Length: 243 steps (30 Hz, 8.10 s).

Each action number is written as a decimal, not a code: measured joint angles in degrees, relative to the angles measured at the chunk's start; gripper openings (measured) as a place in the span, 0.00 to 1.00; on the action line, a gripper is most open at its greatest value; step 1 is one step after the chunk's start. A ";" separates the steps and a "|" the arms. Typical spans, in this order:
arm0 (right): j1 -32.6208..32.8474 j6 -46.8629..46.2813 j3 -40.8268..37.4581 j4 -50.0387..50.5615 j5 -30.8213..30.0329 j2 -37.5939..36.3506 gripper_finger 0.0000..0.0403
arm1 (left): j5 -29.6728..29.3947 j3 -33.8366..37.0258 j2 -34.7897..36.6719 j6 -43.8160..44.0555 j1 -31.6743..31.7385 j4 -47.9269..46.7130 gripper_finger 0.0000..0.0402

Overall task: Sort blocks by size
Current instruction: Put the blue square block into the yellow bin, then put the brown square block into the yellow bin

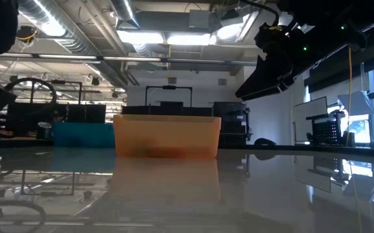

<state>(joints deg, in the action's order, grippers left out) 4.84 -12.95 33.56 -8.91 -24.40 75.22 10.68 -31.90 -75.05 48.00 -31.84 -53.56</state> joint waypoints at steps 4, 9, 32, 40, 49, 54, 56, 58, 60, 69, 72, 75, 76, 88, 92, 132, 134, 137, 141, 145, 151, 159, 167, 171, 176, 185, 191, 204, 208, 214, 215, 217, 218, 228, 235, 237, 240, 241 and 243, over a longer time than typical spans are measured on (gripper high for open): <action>0.00 0.02 0.01 -0.02 0.00 -0.02 0.68 | -1.12 -3.54 0.00 -2.68 0.65 -2.35 0.29; 0.00 0.02 0.01 -0.28 0.00 0.00 0.68 | -7.94 -10.41 0.00 -7.37 4.24 -6.29 0.29; 0.00 -0.24 0.02 -3.75 -1.85 0.00 0.68 | -25.23 -20.09 0.53 -52.35 39.50 39.35 0.31; 0.00 0.37 0.02 -8.10 -1.99 -0.01 0.68 | -25.02 -17.18 -5.29 -54.51 50.05 55.89 0.31; 0.00 0.68 0.02 -8.00 -2.03 -0.01 0.68 | -24.73 -20.34 -20.17 -54.21 59.40 64.76 0.31; 0.00 1.47 0.02 -7.97 -2.10 -0.01 0.68 | -23.39 -24.21 -25.63 -53.20 62.87 63.70 0.32; 0.00 1.47 0.02 -7.96 -2.12 0.00 0.68 | -23.30 -25.60 -26.74 -51.98 63.83 63.22 0.32; 0.00 1.48 0.02 -7.85 -2.12 0.00 0.68 | -23.24 -26.36 -27.13 -50.75 64.65 63.40 0.32; 0.00 1.48 0.02 -7.58 -2.12 0.00 0.68 | -23.26 -26.48 -27.17 -49.77 65.13 63.21 0.33; 0.00 1.48 0.02 -7.54 -2.13 0.00 0.68 | -23.28 -26.51 -26.54 -48.54 65.57 60.45 0.54; 0.00 1.50 0.02 -7.52 -2.12 -0.02 0.68 | -23.32 -27.09 -24.55 -48.87 64.67 57.65 0.57; 0.00 1.50 0.02 -7.42 -2.08 -0.02 0.68 | -23.26 -27.21 -21.39 -50.20 62.83 54.20 0.58; 0.00 1.50 0.02 -7.37 -2.05 0.00 0.68 | -23.28 -27.21 -20.03 -50.24 62.18 52.52 0.57; 0.00 1.48 0.00 -5.77 -1.61 0.00 0.68 | -23.49 -27.23 -5.57 -46.46 48.72 28.78 0.54; 0.00 1.48 0.00 -5.36 -1.53 -0.02 0.68 | -23.73 -27.12 -4.68 -41.19 42.45 18.76 0.54; 0.00 0.95 0.00 -4.51 -1.51 0.00 0.68 | -10.92 -22.53 -3.37 40.46 -20.35 -5.56 0.54; 0.00 -0.12 0.01 -4.56 -1.49 -0.01 0.68 | -11.02 -22.53 -4.06 42.25 -22.05 -5.54 0.54; 0.00 -0.57 0.02 -4.55 -1.42 -0.01 0.68 | -11.06 -22.53 -5.12 44.79 -24.59 -5.51 0.54; 0.00 -0.71 0.00 -4.61 -0.46 0.00 0.68 | -11.07 -22.53 -6.50 46.73 -27.02 -6.15 0.54; 0.00 -0.71 0.00 -4.65 -0.44 -0.02 0.68 | -11.06 -22.53 -7.91 46.62 -27.91 -5.96 0.54; 0.00 -0.70 0.02 -4.63 -0.44 0.00 0.68 | -11.02 -20.81 -9.18 45.05 -28.19 -5.47 0.54; 0.00 -0.70 0.00 -4.57 -0.44 -0.01 0.68 | -8.77 -16.30 -9.07 44.55 -28.16 1.21 0.51; 0.00 -0.70 0.00 -4.55 -0.44 0.00 0.68 | -8.62 -16.14 -8.37 41.47 -27.50 0.15 0.29; 0.00 -0.68 0.01 -4.54 -0.44 -0.01 0.68 | -8.75 -16.11 -5.61 41.33 -25.88 -0.04 0.29; 0.00 -0.68 0.01 -4.49 -0.44 0.00 0.68 | -14.61 -17.77 -0.18 38.29 -21.52 -5.12 0.32; 0.00 -0.69 0.00 -4.11 0.02 0.00 0.68 | -35.21 -19.06 10.23 19.82 -5.81 -6.50 0.31; 0.00 -0.68 0.00 -4.13 0.02 0.00 0.68 | -41.16 -19.06 12.20 6.53 8.15 -1.39 0.34; 0.00 -0.66 0.01 -4.13 0.02 0.00 0.68 | -41.42 -19.06 6.61 -31.89 34.78 30.70 0.34; 0.00 -0.66 0.01 -4.15 0.02 0.00 0.68 | -41.12 -19.06 2.79 -38.21 40.75 38.84 0.33; 0.00 -0.66 0.00 -4.27 0.00 -0.01 0.68 | -37.27 -19.06 -5.21 -42.53 48.13 50.34 0.34; 0.00 -0.66 0.00 -4.28 0.00 -0.02 0.68 | -36.68 -19.06 -6.71 -43.00 49.12 52.26 0.34; 0.00 -0.66 0.00 -4.28 0.00 0.00 0.68 | -36.17 -19.06 -9.72 -44.09 50.97 56.03 0.34; 0.00 -0.66 0.02 -4.28 0.00 0.00 0.68 | -36.09 -19.06 -11.16 -44.39 51.82 57.82 0.34; 0.00 -0.66 0.00 -4.28 -0.02 0.00 0.68 | -33.22 -19.06 -21.80 -43.65 59.71 70.90 0.34; 0.00 -0.66 0.00 -4.28 -0.11 -0.01 0.68 | -29.15 -19.06 -23.61 -42.00 63.50 72.20 0.46; 0.00 -0.66 0.01 -4.26 -0.46 0.00 0.68 | -27.03 -19.06 -23.51 -41.32 64.01 72.19 0.51; 0.00 -0.64 0.01 -4.24 -0.47 0.00 0.68 | -26.71 -19.04 -22.38 -40.92 63.76 71.26 0.56; 0.00 -0.66 0.00 -4.23 -0.48 -0.02 0.68 | -26.70 -19.04 -21.58 -41.11 63.51 70.43 0.57; 0.00 -0.65 0.00 -4.17 -0.48 0.00 0.68 | -26.70 -19.04 -19.40 -42.67 62.71 68.23 0.58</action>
<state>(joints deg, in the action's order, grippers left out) 4.84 -13.59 33.56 -13.08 -24.88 75.22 -16.03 -50.94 -94.45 5.33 30.86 14.67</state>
